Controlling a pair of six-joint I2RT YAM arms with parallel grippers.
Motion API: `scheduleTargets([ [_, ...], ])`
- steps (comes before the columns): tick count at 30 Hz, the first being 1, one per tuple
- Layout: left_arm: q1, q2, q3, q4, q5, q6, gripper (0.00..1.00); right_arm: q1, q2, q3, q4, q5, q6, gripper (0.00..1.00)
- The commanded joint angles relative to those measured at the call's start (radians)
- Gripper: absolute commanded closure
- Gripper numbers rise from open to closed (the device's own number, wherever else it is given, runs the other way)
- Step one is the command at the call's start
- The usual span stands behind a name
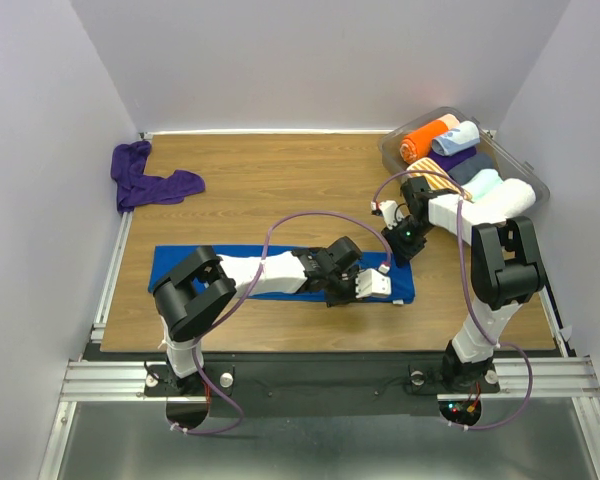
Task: Roll the towels
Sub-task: Fold the towel
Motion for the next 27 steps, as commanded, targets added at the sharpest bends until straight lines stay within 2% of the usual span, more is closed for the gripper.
scheduleTargets([
  [1, -0.010, -0.026, 0.018, 0.021, -0.002, 0.010, 0.64, 0.009, 0.070, -0.030, 0.049, 0.029, -0.023, 0.78],
  [13, -0.010, 0.020, 0.041, 0.049, -0.016, 0.005, 0.67, 0.008, 0.073, -0.037, 0.049, 0.024, -0.026, 0.78],
  [17, -0.010, 0.033, 0.050, 0.054, -0.014, -0.001, 0.73, 0.009, 0.073, -0.037, 0.049, 0.026, -0.028, 0.78],
  [24, -0.010, 0.024, 0.044, 0.055, -0.008, 0.002, 1.00, 0.008, 0.073, -0.040, 0.050, 0.027, -0.029, 0.78],
  [27, -0.010, 0.004, 0.038, 0.044, 0.010, 0.001, 1.00, 0.008, 0.073, -0.038, 0.051, 0.032, -0.031, 0.78],
])
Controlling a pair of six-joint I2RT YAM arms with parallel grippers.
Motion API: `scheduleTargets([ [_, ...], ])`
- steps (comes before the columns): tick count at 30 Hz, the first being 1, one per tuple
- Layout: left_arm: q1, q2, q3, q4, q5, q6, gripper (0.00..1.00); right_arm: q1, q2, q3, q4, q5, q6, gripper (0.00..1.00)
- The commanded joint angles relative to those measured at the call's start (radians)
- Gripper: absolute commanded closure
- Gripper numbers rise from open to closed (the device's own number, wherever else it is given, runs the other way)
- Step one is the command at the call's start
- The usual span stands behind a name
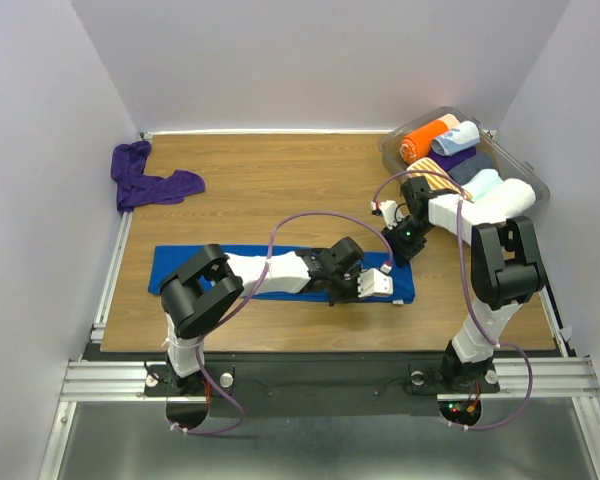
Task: Roll the towels
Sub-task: Fold the towel
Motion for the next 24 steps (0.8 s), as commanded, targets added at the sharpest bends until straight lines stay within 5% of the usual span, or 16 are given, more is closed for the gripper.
scheduleTargets([
  [1, -0.010, -0.049, 0.026, 0.001, 0.027, 0.001, 1.00, 0.008, 0.077, -0.037, 0.051, 0.032, -0.026, 0.79],
  [13, 0.004, -0.151, -0.003, -0.083, 0.103, -0.002, 0.98, 0.008, 0.077, -0.035, 0.048, 0.041, -0.026, 0.79],
  [15, 0.084, -0.216, -0.018, -0.120, 0.132, -0.054, 0.78, 0.008, 0.066, -0.050, 0.048, 0.053, -0.036, 0.79],
  [18, 0.250, -0.338, -0.066, -0.157, 0.133, -0.091, 0.66, 0.009, 0.043, -0.073, 0.048, 0.075, -0.052, 0.79],
  [24, 0.582, -0.498, -0.097, -0.343, 0.046, -0.025, 0.60, 0.008, -0.021, -0.161, 0.031, 0.155, -0.109, 0.79],
])
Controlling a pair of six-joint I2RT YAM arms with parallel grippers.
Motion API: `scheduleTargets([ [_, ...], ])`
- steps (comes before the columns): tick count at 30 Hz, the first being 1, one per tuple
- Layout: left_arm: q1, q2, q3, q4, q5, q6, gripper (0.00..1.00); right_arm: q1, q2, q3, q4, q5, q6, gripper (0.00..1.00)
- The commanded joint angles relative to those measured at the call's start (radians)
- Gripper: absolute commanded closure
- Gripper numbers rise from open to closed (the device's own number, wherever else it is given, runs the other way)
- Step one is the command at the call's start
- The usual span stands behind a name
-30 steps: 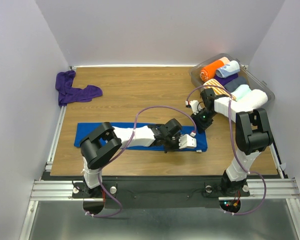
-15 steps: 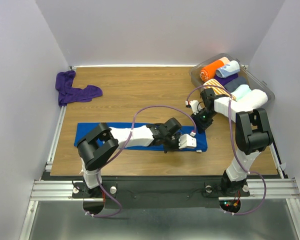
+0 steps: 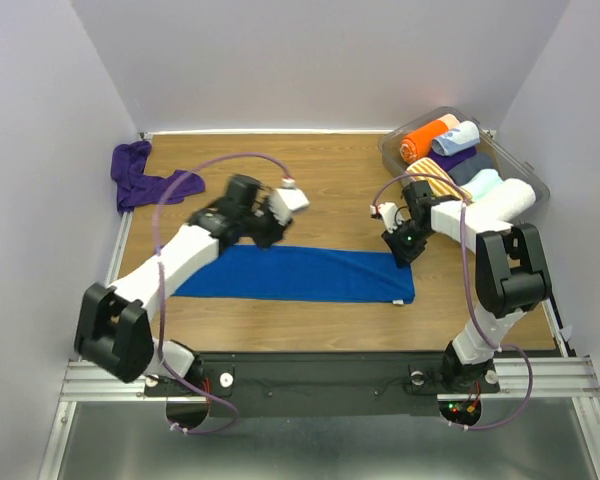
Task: Roll the towels
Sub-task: Fold the towel
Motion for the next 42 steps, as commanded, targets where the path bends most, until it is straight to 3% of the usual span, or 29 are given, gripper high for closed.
scheduleTargets([
  [1, 0.199, -0.081, -0.023, -0.175, -0.043, 0.037, 0.60, 0.008, 0.006, -0.112, -0.025, 0.123, -0.081, 0.79],
  [4, 0.392, -0.070, -0.029, -0.249, -0.071, 0.039, 0.61, 0.008, -0.031, -0.142, -0.059, 0.149, -0.111, 0.79],
  [10, 0.603, -0.018, -0.098, -0.219, -0.083, 0.007, 0.63, 0.009, -0.069, -0.208, -0.102, 0.181, -0.153, 0.79],
  [18, 0.605, 0.175, -0.098, -0.125, -0.124, 0.011, 0.66, 0.008, -0.072, -0.225, -0.103, 0.175, -0.134, 0.78],
  [22, 0.606, 0.295, -0.040, -0.071, -0.158, -0.018, 0.67, 0.009, -0.043, -0.166, -0.073, 0.166, -0.098, 0.78],
  [26, 0.668, 0.361, 0.008, -0.045, -0.183, -0.059, 0.67, 0.009, 0.082, 0.004, -0.034, 0.175, -0.062, 0.78],
  [34, 0.701, 0.263, -0.041, -0.063, -0.173, -0.038, 0.64, 0.014, 0.238, 0.276, -0.028, 0.178, 0.005, 0.78],
  [38, 0.701, 0.203, -0.040, -0.099, -0.127, -0.067, 0.60, 0.014, 0.174, 0.298, -0.050, 0.140, 0.048, 0.74],
  [42, 0.701, 0.134, -0.043, -0.113, -0.097, -0.107, 0.53, 0.015, 0.043, 0.275, -0.082, 0.101, 0.119, 0.61],
])
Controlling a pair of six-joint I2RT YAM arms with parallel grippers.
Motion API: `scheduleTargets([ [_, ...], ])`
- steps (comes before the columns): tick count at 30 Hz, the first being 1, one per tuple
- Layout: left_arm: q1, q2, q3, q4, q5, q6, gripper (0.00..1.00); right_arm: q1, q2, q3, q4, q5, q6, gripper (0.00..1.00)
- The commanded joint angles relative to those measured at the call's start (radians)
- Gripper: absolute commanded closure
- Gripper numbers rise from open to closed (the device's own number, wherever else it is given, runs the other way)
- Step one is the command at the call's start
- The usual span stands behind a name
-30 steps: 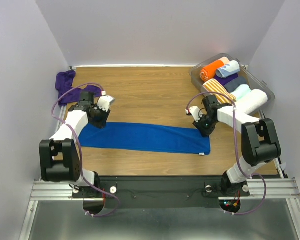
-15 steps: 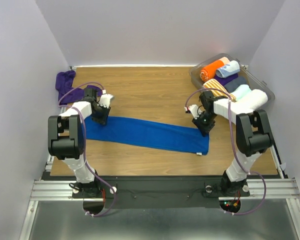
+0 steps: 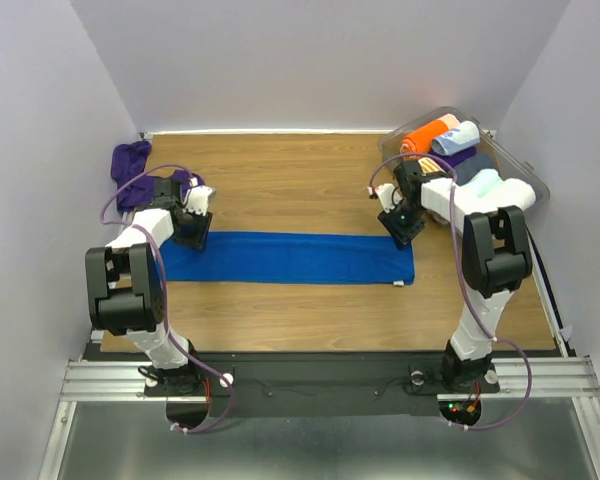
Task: Roll the towels
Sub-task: Fold the towel
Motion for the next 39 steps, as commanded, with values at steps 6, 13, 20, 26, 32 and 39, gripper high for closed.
scheduleTargets([
  [6, 0.006, -0.177, 0.023, -0.057, 0.061, -0.048, 0.51, 0.001, -0.314, -0.117, 0.005, -0.020, 0.183, 0.57],
  [13, 0.011, -0.184, -0.044, -0.132, 0.037, 0.105, 0.58, 0.002, -0.310, -0.219, -0.027, -0.105, 0.193, 0.69],
  [20, 0.052, -0.225, -0.133, -0.063, -0.058, 0.147, 0.58, 0.013, -0.213, -0.263, 0.029, -0.104, 0.200, 0.71],
  [26, 0.137, -0.150, -0.170, -0.040, -0.126, 0.197, 0.59, 0.014, -0.150, -0.352, 0.068, -0.004, 0.155, 0.73],
  [32, 0.229, -0.092, -0.169, -0.017, -0.182, 0.249, 0.60, 0.011, -0.141, -0.398, 0.101, 0.103, 0.112, 0.74],
  [39, 0.253, -0.108, -0.178, -0.029, -0.170, 0.269, 0.62, 0.008, -0.179, -0.380, 0.109, 0.158, 0.080, 0.75],
])
